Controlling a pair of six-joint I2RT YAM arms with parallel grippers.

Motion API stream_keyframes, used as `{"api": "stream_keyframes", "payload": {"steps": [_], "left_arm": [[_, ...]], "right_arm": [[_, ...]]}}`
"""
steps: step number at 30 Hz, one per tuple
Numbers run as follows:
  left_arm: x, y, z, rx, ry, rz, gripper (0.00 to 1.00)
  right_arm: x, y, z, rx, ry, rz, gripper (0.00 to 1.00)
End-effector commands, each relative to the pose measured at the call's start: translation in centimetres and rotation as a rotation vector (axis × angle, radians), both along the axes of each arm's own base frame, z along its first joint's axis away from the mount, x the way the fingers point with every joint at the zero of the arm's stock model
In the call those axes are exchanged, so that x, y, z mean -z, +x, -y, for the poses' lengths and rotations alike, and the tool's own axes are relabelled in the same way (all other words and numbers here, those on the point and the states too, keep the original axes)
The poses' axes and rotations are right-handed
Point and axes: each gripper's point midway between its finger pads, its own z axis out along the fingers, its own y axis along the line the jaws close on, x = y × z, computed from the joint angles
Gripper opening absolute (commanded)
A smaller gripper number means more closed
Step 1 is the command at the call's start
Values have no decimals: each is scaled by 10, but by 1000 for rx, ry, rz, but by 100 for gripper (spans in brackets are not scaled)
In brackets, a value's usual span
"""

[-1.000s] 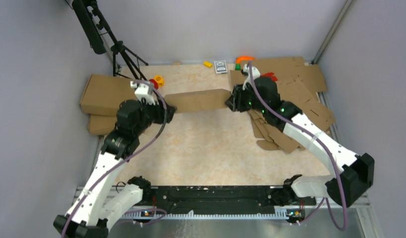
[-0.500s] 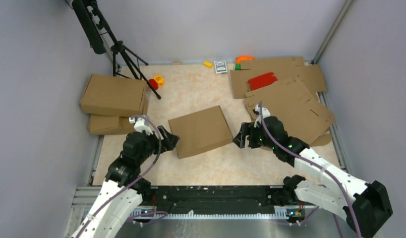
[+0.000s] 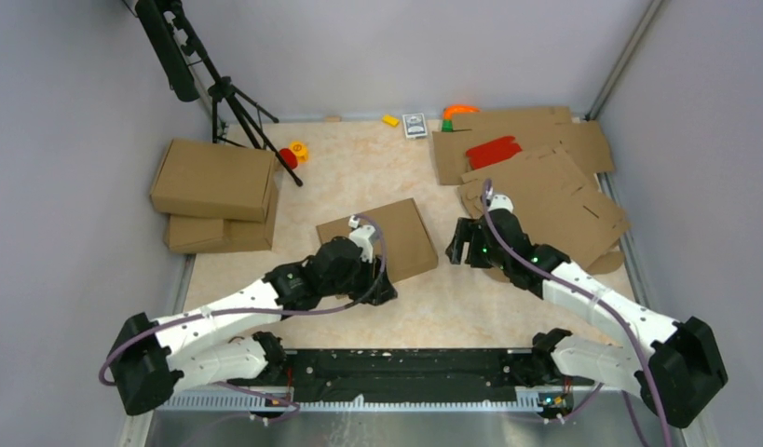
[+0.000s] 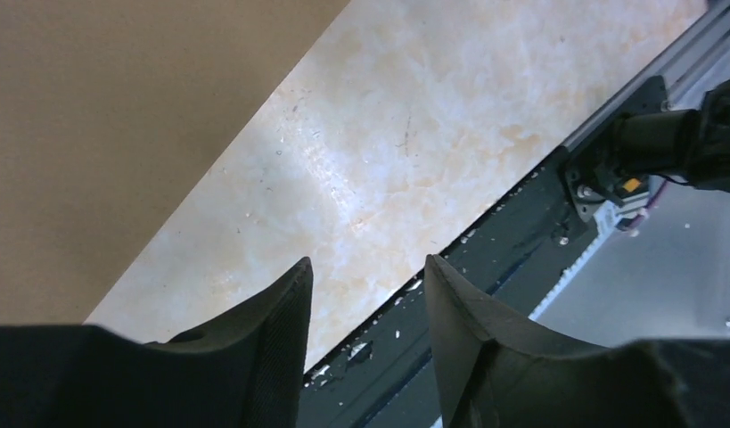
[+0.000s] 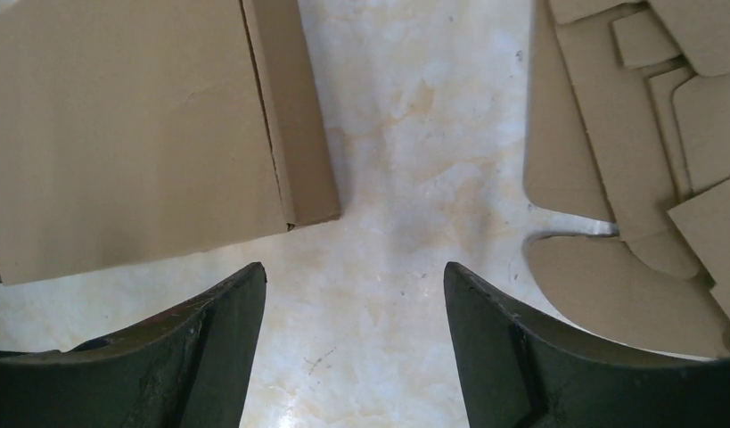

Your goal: Fold the paper box

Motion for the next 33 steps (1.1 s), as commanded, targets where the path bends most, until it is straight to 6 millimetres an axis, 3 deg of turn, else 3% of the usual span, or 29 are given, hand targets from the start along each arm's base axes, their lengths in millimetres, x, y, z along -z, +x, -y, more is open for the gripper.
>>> {"api": "stream_keyframes", "payload": {"steps": [1,4,7,12,16,21,23,25,27,33], "left_arm": [[19,9,7,-71,-14,40,49],[48,19,-10,-161,64,54,47],[54,37,-13,-175,100,141,44],[47,91,-16,-189,143,200,41],[27,129,-23,-205,151,242,44],[1,121,-28,-194,138,253,50],[-4,119,-47,-262,155,290,59],[-5,124,-85,-426,220,344,82],[-7,130,-123,-571,240,379,96],[-15,147,-204,-822,318,498,99]], "right_arm": [[-11,-1,18,69,0,85,72],[-11,-7,27,87,2,105,72],[-16,-10,31,91,19,135,72],[-39,-7,36,67,9,226,72],[-53,-2,46,89,-37,266,72],[-63,4,56,127,-73,312,73],[-66,10,64,158,-101,335,73],[-70,22,79,222,-111,346,73],[-76,36,90,274,-76,360,73],[-88,59,123,374,-94,488,77]]}}
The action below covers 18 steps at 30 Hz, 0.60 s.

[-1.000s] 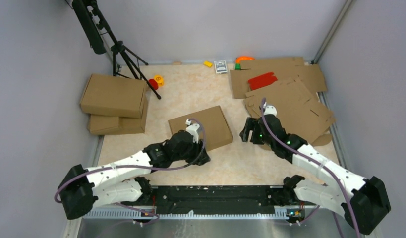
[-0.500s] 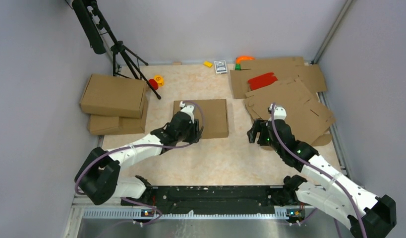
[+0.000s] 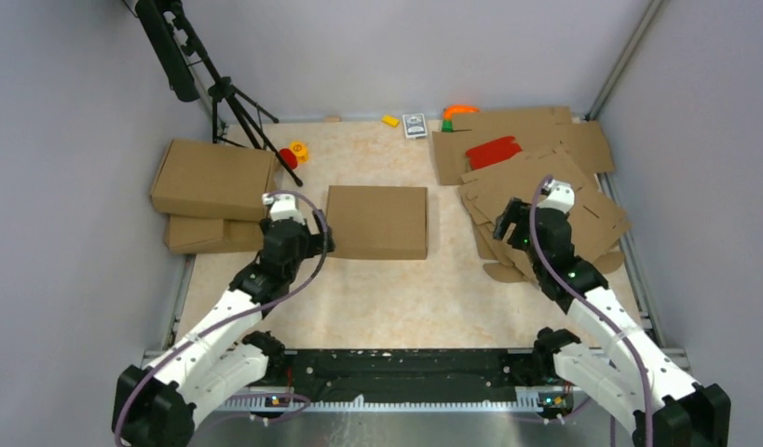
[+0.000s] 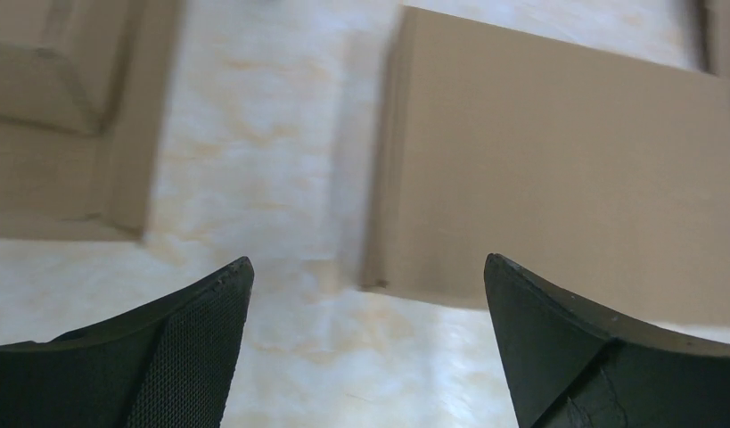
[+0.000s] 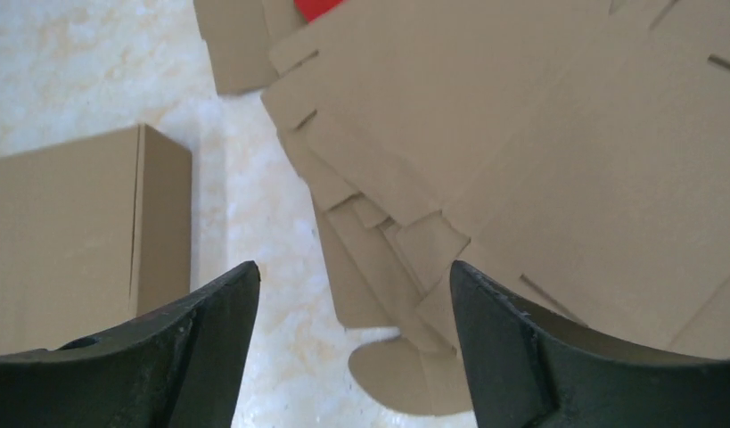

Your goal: Fold the paper box

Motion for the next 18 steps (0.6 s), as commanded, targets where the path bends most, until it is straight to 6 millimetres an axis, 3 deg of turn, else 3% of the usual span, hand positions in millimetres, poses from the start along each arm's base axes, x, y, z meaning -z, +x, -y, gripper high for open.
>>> {"api": "stream_keyframes", "payload": {"steps": [1,4,7,10,13,18], "left_arm": [[0,12,-65,-216,146,99,99],[-9,21,-95,-285,194,228,99],[-10,27,-109,-300,186,296,99],[2,31,-127,-338,290,304,99],[17,38,-132,-341,265,324,99],[18,65,-134,-294,247,327,99]], "right_arm": [[-35,24,15,27,-52,186,80],[-13,29,38,113,-134,167,83],[6,38,53,126,-161,183,83],[10,44,75,167,-167,243,83],[15,45,86,173,-222,330,83],[24,43,98,221,-274,474,82]]}}
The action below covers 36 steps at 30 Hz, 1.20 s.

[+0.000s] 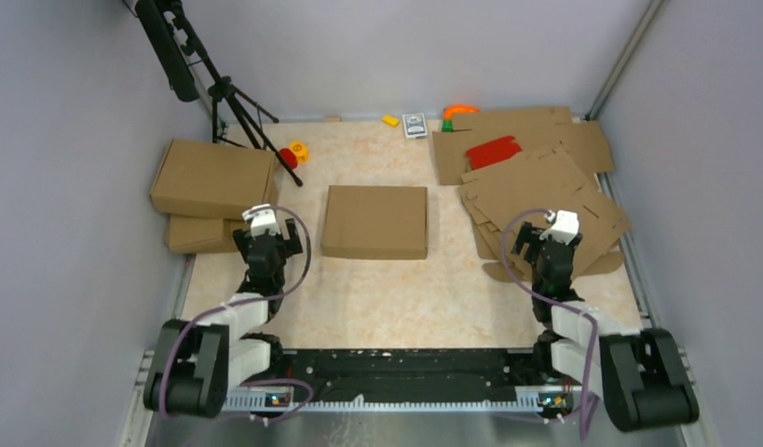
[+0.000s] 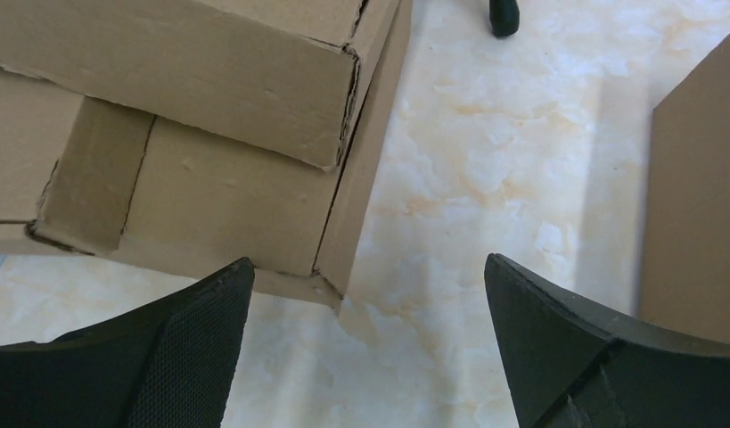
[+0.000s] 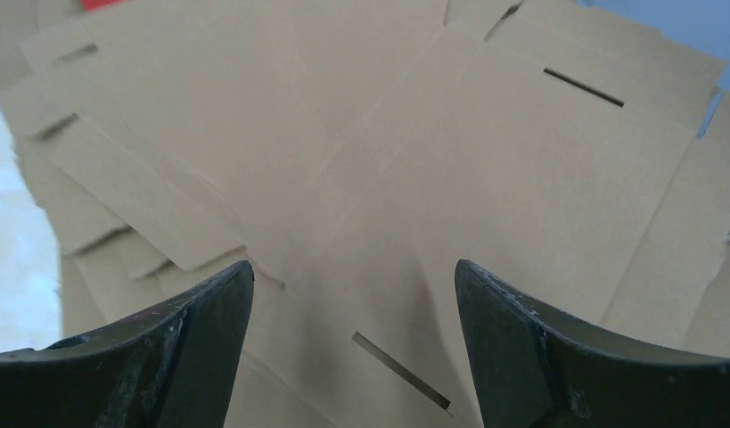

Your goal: Fold the paper box

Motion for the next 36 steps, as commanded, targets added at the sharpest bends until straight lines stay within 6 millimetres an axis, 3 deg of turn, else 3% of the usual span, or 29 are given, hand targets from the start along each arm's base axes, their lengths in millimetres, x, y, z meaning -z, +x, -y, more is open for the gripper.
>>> {"api": "stream_keyframes", "payload": {"steps": [1,3,5,6,9,11,12,16,18,20,22,23,25,28,31,36], "left_arm": [[-42,40,-1,51,-15,157,98],[-40,49,-2,66,-21,143,98],[-41,56,1,96,-23,141,98],[-39,58,5,126,-18,121,98],[-31,68,16,189,-24,46,95],[-29,74,13,177,-21,26,96],[-28,74,11,165,-25,21,97],[-32,71,2,114,-37,54,95],[-36,68,-16,47,-33,87,93],[-17,64,-15,99,-58,137,98],[-39,64,-15,140,-45,272,96],[-18,61,-15,133,-73,146,96],[-25,75,-3,229,-36,165,98],[-28,63,0,242,-35,219,99],[-25,74,0,252,-36,176,99],[-23,71,8,297,-29,161,99]], "right_arm": [[-52,20,7,22,-52,305,81],[-41,27,4,-4,-71,291,80],[-27,35,4,1,-69,264,73],[-33,39,7,15,-80,293,72],[-22,44,0,-64,-48,227,69],[-28,44,2,-56,-50,256,96],[-25,44,3,-46,-46,236,98],[-20,53,5,-29,-44,193,99],[-19,54,3,-43,-52,192,99],[-18,55,2,-48,-49,184,99],[-18,56,2,-48,-52,189,99],[-18,55,2,-49,-51,186,99],[-19,56,3,-47,-52,190,99],[-19,56,2,-49,-51,188,99],[-18,56,3,-48,-52,188,99],[-18,56,2,-49,-51,187,99]]}}
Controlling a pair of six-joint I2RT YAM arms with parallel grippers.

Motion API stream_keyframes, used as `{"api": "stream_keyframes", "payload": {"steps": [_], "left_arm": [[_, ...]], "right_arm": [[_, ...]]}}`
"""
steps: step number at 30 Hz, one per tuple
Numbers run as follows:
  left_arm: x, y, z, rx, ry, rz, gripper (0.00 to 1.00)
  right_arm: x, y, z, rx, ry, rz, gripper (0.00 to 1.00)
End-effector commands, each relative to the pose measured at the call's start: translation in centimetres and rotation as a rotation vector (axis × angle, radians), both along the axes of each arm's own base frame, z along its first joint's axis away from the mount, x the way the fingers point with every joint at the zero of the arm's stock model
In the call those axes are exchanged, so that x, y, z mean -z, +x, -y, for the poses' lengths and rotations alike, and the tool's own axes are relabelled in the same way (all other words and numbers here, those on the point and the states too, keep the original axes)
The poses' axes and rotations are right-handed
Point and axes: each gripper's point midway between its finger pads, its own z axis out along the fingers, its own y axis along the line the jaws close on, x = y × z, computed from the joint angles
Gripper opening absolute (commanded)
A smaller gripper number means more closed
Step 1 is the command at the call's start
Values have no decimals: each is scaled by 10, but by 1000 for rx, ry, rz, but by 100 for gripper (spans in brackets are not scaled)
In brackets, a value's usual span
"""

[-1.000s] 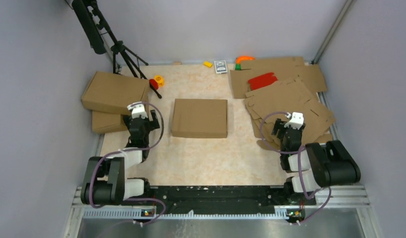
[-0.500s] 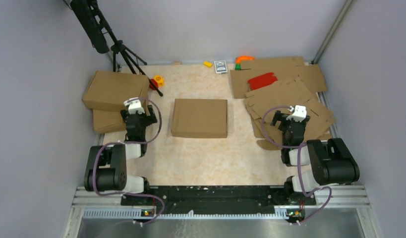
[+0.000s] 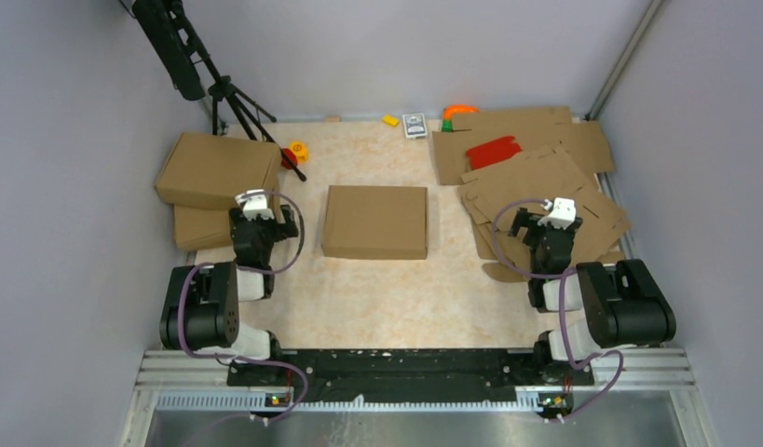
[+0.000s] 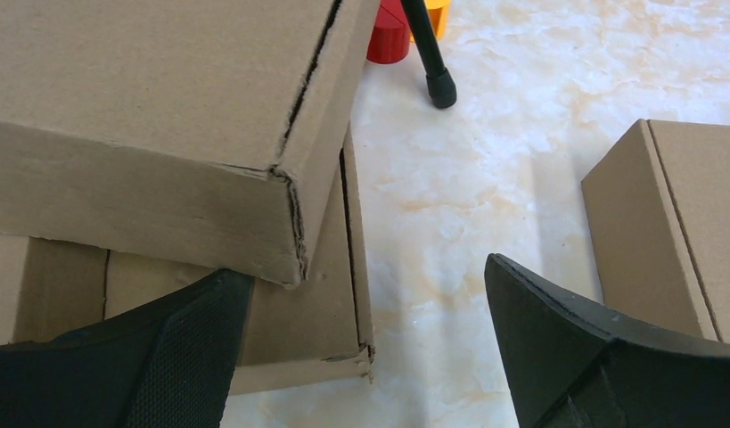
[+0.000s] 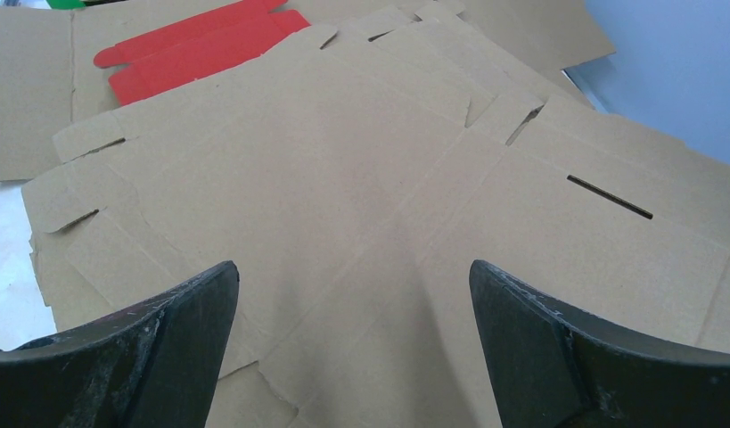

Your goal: Fold the paper box

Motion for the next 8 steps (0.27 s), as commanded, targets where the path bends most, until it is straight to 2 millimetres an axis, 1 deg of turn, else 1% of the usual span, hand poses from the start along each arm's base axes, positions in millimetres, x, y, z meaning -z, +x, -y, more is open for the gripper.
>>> {"api": "stream_keyframes", "payload": {"steps": [1,8], "left_arm": [[-17,9,9,67,18,49,99],[-17,9,9,67,17,49,99]], "right_arm": [[-15,9,-2,-13,6,50,99],[-15,9,-2,-14,7,50,99]]}}
